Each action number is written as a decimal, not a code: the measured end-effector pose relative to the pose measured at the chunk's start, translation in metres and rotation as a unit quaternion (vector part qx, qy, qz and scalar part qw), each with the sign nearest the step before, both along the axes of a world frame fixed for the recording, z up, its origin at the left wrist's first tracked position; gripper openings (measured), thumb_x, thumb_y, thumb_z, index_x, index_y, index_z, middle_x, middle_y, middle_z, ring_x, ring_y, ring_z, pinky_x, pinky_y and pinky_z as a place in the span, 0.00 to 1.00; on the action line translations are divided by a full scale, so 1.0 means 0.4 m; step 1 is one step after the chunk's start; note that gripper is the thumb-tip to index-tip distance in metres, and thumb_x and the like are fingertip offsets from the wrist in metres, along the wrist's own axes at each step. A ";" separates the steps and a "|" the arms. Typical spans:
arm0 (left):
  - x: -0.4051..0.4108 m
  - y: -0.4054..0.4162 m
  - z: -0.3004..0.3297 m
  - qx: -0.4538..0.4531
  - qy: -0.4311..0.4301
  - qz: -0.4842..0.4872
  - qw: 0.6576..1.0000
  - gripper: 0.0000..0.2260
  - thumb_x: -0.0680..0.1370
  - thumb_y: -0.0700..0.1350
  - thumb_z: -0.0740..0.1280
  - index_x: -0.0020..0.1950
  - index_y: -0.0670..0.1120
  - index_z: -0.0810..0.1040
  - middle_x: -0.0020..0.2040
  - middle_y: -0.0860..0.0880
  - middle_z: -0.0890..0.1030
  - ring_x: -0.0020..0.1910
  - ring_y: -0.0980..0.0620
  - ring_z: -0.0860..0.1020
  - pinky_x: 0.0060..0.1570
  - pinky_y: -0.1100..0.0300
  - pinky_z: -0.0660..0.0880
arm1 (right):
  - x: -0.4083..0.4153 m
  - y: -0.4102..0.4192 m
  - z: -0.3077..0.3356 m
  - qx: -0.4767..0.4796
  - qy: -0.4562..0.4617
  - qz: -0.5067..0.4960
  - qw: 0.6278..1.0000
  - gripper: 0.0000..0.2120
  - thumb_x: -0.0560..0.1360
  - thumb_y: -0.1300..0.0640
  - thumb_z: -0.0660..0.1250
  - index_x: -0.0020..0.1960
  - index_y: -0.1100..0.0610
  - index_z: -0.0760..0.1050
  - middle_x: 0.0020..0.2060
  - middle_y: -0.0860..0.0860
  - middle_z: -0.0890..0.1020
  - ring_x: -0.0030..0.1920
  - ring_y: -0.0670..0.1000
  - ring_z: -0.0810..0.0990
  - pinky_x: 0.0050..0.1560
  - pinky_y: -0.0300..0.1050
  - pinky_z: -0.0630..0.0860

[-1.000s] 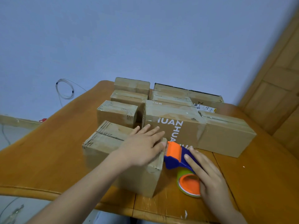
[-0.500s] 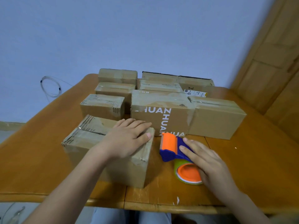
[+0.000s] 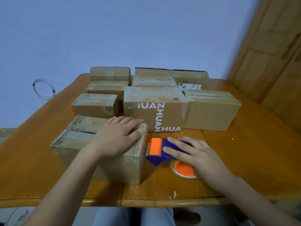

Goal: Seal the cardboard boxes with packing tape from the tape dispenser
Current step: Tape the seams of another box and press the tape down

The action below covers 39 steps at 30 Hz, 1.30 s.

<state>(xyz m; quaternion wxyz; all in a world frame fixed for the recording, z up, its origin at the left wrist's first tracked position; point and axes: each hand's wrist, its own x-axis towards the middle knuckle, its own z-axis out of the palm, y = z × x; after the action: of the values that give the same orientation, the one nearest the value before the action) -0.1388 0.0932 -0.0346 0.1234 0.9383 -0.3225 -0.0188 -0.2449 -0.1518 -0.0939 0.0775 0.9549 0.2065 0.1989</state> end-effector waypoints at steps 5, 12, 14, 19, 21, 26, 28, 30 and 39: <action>-0.002 -0.005 -0.004 0.019 -0.004 0.011 1.000 0.42 0.65 0.74 0.37 0.75 0.60 0.58 0.73 0.57 0.65 0.74 0.55 0.58 0.73 0.54 0.52 | 0.023 0.013 0.026 -0.010 0.005 0.018 1.000 0.46 0.57 0.59 0.83 0.70 0.44 0.66 0.66 0.47 0.75 0.60 0.53 0.72 0.46 0.49 0.78; -0.009 -0.036 0.001 0.057 -0.035 0.014 0.998 0.48 0.58 0.74 0.40 0.73 0.53 0.62 0.71 0.53 0.67 0.72 0.51 0.61 0.71 0.54 0.55 | 0.035 0.035 0.101 -0.063 0.008 0.033 0.997 0.39 0.57 0.58 0.83 0.65 0.44 0.74 0.60 0.49 0.80 0.53 0.57 0.81 0.41 0.49 0.78; -0.005 -0.035 -0.004 0.051 -0.034 0.011 0.998 0.46 0.57 0.71 0.40 0.71 0.53 0.63 0.69 0.53 0.68 0.71 0.51 0.61 0.70 0.54 0.56 | 0.043 0.040 0.119 -0.082 0.004 0.040 0.996 0.39 0.56 0.59 0.83 0.64 0.44 0.75 0.58 0.50 0.81 0.52 0.58 0.82 0.40 0.50 0.77; -0.002 -0.034 -0.006 0.034 -0.040 0.006 0.999 0.43 0.57 0.69 0.40 0.67 0.52 0.65 0.65 0.53 0.70 0.68 0.51 0.63 0.69 0.55 0.57 | 0.052 0.066 0.146 -0.130 -0.002 0.047 0.990 0.39 0.51 0.58 0.85 0.61 0.45 0.78 0.56 0.52 0.82 0.47 0.59 0.82 0.36 0.52 0.76; -0.002 -0.035 -0.004 0.030 -0.038 0.007 0.999 0.42 0.57 0.70 0.41 0.64 0.52 0.67 0.62 0.54 0.71 0.67 0.50 0.65 0.67 0.55 0.58 | 0.058 0.070 0.155 -0.138 0.012 0.041 0.990 0.38 0.50 0.59 0.85 0.59 0.46 0.79 0.54 0.54 0.83 0.44 0.61 0.82 0.34 0.54 0.75; -0.007 -0.035 -0.001 0.039 -0.029 0.016 0.999 0.43 0.57 0.70 0.40 0.67 0.53 0.65 0.64 0.54 0.70 0.68 0.50 0.64 0.68 0.54 0.58 | 0.047 0.122 0.212 -0.196 0.065 0.035 0.978 0.31 0.72 0.59 0.72 0.71 0.44 0.66 0.70 0.56 0.70 0.61 0.65 0.73 0.51 0.59 0.70; -0.009 -0.035 0.002 0.041 -0.024 0.017 0.999 0.43 0.57 0.70 0.40 0.67 0.53 0.64 0.65 0.53 0.70 0.68 0.50 0.63 0.68 0.54 0.58 | 0.047 0.126 0.227 -0.217 0.112 0.008 0.970 0.26 0.81 0.58 0.60 0.75 0.43 0.56 0.75 0.54 0.59 0.67 0.62 0.64 0.59 0.57 0.64; -0.008 -0.032 0.003 0.037 -0.020 0.017 0.999 0.44 0.57 0.69 0.40 0.69 0.53 0.64 0.66 0.52 0.69 0.69 0.50 0.62 0.69 0.54 0.57 | 0.049 0.143 0.218 -0.230 0.127 0.015 0.965 0.23 0.81 0.57 0.58 0.74 0.44 0.57 0.73 0.55 0.61 0.67 0.63 0.63 0.59 0.58 0.62; -0.017 -0.021 0.021 -0.045 0.056 0.033 0.997 0.38 0.73 0.73 0.41 0.76 0.54 0.59 0.76 0.54 0.62 0.75 0.52 0.56 0.73 0.56 0.49 | 0.039 0.071 0.231 -0.144 0.131 -0.103 0.975 0.25 0.83 0.55 0.53 0.75 0.38 0.50 0.76 0.46 0.56 0.69 0.57 0.62 0.60 0.52 0.62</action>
<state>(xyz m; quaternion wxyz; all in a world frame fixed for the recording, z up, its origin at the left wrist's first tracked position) -0.1458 0.0850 -0.0263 0.1844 0.9393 -0.2845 -0.0528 -0.2292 -0.1233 -0.0017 0.2064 0.9676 0.1421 0.0312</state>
